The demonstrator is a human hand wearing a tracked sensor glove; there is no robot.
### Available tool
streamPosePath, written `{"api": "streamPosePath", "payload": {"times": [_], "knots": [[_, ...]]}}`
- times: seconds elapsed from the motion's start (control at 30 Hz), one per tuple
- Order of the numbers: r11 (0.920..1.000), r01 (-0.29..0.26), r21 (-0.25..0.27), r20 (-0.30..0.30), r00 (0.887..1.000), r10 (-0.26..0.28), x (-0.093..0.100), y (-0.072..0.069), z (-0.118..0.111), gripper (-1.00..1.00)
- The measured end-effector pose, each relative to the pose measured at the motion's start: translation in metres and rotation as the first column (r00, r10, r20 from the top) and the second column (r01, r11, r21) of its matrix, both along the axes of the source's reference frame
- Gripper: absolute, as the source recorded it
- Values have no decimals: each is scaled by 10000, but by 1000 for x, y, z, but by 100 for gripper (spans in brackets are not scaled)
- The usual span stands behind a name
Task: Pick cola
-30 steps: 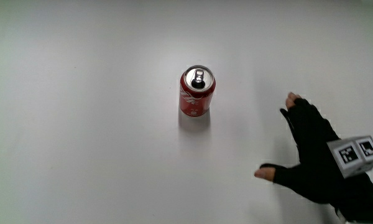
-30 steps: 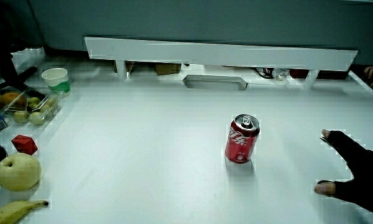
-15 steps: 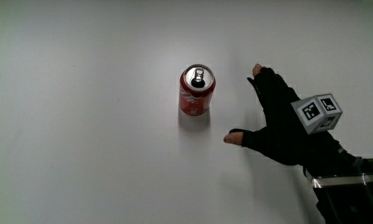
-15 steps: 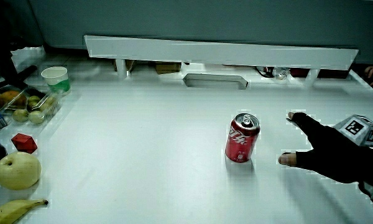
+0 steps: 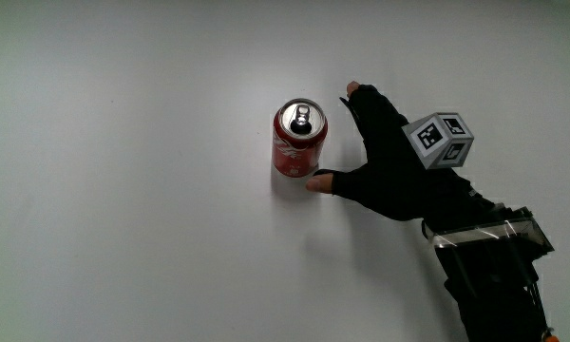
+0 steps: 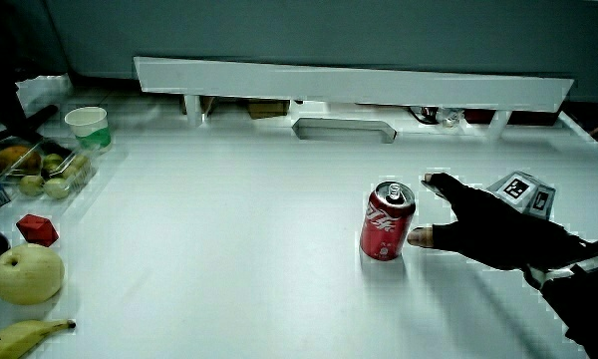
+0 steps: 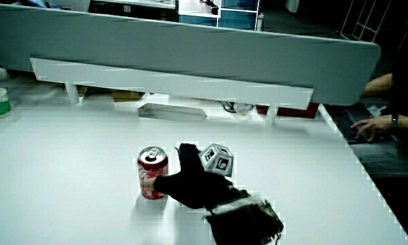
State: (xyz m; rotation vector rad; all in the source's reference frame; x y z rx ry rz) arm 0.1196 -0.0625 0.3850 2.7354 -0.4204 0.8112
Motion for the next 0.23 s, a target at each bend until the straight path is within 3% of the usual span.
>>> {"api": "streamPosePath", "payload": {"times": [0.23], "knots": [[9949, 706, 720, 776, 9941, -761, -25, 7, -34, 100]]}}
